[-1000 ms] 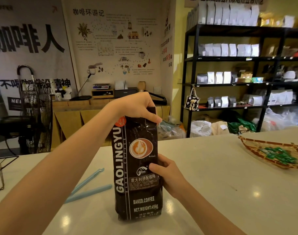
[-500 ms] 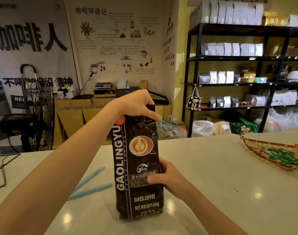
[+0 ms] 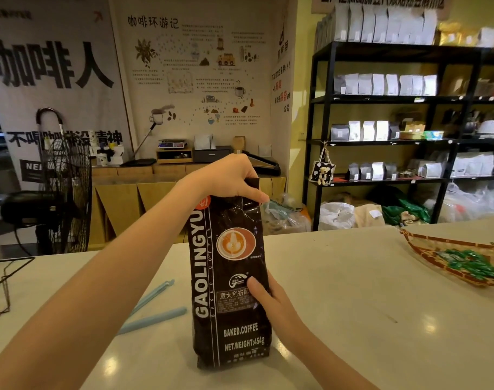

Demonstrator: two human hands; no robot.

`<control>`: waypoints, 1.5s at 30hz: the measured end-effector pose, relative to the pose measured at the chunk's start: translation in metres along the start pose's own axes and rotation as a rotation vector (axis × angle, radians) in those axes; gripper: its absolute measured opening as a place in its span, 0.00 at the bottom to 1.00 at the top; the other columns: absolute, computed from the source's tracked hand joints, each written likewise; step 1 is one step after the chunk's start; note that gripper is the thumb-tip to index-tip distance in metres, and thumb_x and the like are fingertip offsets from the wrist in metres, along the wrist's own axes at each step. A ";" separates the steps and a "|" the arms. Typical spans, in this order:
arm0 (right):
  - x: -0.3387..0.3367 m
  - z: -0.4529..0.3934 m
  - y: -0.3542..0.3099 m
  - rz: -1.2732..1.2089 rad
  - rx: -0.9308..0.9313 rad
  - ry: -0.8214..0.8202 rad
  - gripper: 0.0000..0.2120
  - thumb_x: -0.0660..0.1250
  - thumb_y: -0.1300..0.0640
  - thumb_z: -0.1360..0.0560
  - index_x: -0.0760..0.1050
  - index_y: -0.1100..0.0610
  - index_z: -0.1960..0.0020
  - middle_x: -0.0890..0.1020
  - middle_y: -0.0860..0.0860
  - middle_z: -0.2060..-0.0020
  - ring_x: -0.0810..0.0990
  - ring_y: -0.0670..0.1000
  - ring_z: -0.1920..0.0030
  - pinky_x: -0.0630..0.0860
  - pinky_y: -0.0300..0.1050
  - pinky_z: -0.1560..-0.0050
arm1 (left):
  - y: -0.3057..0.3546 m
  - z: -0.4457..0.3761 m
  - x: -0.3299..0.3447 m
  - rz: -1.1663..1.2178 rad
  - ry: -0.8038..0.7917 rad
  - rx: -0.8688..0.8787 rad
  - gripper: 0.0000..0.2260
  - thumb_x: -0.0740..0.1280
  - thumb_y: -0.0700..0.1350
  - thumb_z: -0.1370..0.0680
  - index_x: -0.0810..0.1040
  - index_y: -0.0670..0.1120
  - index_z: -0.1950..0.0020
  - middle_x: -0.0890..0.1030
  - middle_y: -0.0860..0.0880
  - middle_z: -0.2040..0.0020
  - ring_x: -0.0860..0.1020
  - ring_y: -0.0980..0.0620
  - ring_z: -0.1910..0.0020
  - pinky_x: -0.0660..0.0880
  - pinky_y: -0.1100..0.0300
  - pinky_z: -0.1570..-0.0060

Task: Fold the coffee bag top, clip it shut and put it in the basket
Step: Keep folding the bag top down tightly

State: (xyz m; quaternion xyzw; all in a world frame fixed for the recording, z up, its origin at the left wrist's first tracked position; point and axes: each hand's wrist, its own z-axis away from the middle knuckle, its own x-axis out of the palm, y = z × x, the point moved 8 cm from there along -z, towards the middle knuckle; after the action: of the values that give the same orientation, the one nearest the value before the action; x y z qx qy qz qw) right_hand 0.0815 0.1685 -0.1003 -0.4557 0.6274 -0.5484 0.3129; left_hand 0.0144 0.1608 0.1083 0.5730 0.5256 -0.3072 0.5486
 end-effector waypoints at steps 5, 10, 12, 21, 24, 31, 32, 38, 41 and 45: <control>0.002 0.009 0.002 0.087 -0.138 0.101 0.34 0.64 0.40 0.35 0.61 0.45 0.32 0.81 0.48 0.45 0.81 0.48 0.46 0.80 0.45 0.49 | -0.003 0.001 0.001 0.008 0.044 -0.017 0.16 0.68 0.50 0.29 0.80 0.35 0.57 0.80 0.43 0.66 0.78 0.45 0.65 0.71 0.69 0.71; 0.005 0.011 0.003 0.197 -0.158 0.083 0.34 0.59 0.39 0.31 0.57 0.48 0.29 0.80 0.47 0.44 0.80 0.46 0.45 0.79 0.45 0.46 | 0.004 0.002 0.001 0.006 0.048 0.027 0.16 0.68 0.50 0.29 0.81 0.35 0.58 0.82 0.35 0.60 0.80 0.39 0.60 0.76 0.51 0.59; 0.006 0.012 0.003 0.223 -0.148 0.069 0.29 0.58 0.42 0.28 0.56 0.47 0.29 0.79 0.46 0.44 0.80 0.44 0.45 0.79 0.44 0.46 | 0.008 0.003 0.002 -0.012 0.041 0.045 0.16 0.68 0.50 0.29 0.81 0.36 0.58 0.82 0.35 0.60 0.80 0.39 0.59 0.77 0.49 0.57; 0.002 -0.001 -0.024 0.127 -0.107 -0.006 0.28 0.69 0.44 0.37 0.71 0.49 0.38 0.83 0.47 0.46 0.81 0.48 0.45 0.79 0.42 0.49 | 0.010 0.011 -0.001 -0.076 0.026 0.033 0.12 0.67 0.50 0.28 0.80 0.40 0.59 0.78 0.50 0.69 0.77 0.53 0.67 0.74 0.64 0.64; 0.003 -0.013 -0.038 0.050 -0.086 -0.019 0.23 0.75 0.51 0.41 0.78 0.50 0.47 0.86 0.49 0.54 0.84 0.51 0.51 0.79 0.40 0.55 | 0.018 0.019 -0.008 -0.159 0.152 0.099 0.14 0.67 0.54 0.29 0.80 0.45 0.51 0.83 0.48 0.57 0.79 0.54 0.58 0.77 0.59 0.55; 0.000 -0.021 -0.047 0.008 -0.055 -0.033 0.17 0.75 0.63 0.40 0.81 0.52 0.52 0.86 0.51 0.56 0.84 0.53 0.52 0.80 0.43 0.57 | -0.046 0.114 0.002 0.485 0.674 -0.165 0.43 0.74 0.58 0.40 0.57 0.55 0.30 0.69 0.56 0.34 0.67 0.60 0.37 0.64 0.63 0.41; 0.003 -0.022 -0.049 0.016 -0.050 -0.049 0.18 0.75 0.63 0.40 0.80 0.53 0.51 0.86 0.51 0.56 0.84 0.53 0.52 0.80 0.44 0.56 | -0.060 0.119 0.026 0.682 0.598 -0.249 0.38 0.75 0.54 0.39 0.61 0.56 0.34 0.73 0.57 0.39 0.72 0.61 0.42 0.69 0.63 0.44; 0.007 -0.029 -0.060 0.074 -0.048 -0.005 0.19 0.78 0.56 0.47 0.81 0.53 0.56 0.87 0.50 0.62 0.85 0.52 0.58 0.79 0.47 0.56 | -0.085 0.126 0.100 1.061 0.459 -0.437 0.30 0.79 0.48 0.48 0.77 0.47 0.48 0.84 0.47 0.54 0.83 0.51 0.56 0.78 0.56 0.57; 0.008 -0.028 -0.061 0.072 -0.050 -0.017 0.18 0.76 0.56 0.44 0.81 0.55 0.54 0.87 0.52 0.60 0.85 0.54 0.56 0.80 0.47 0.55 | -0.085 0.126 0.100 1.149 0.485 -0.436 0.24 0.77 0.45 0.47 0.78 0.47 0.53 0.85 0.49 0.58 0.84 0.50 0.59 0.78 0.56 0.60; 0.007 -0.028 -0.062 0.052 -0.053 -0.003 0.18 0.76 0.56 0.43 0.81 0.58 0.54 0.87 0.53 0.60 0.85 0.54 0.56 0.81 0.48 0.54 | -0.084 0.124 0.101 1.189 0.484 -0.437 0.19 0.76 0.39 0.43 0.78 0.45 0.54 0.86 0.48 0.62 0.84 0.49 0.61 0.79 0.58 0.64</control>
State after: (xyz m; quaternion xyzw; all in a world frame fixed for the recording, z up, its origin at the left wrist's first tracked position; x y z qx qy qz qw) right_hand 0.0685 0.1746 -0.0341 -0.4481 0.6530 -0.5227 0.3157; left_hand -0.0103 0.0567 -0.0373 0.6932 0.2792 0.2972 0.5943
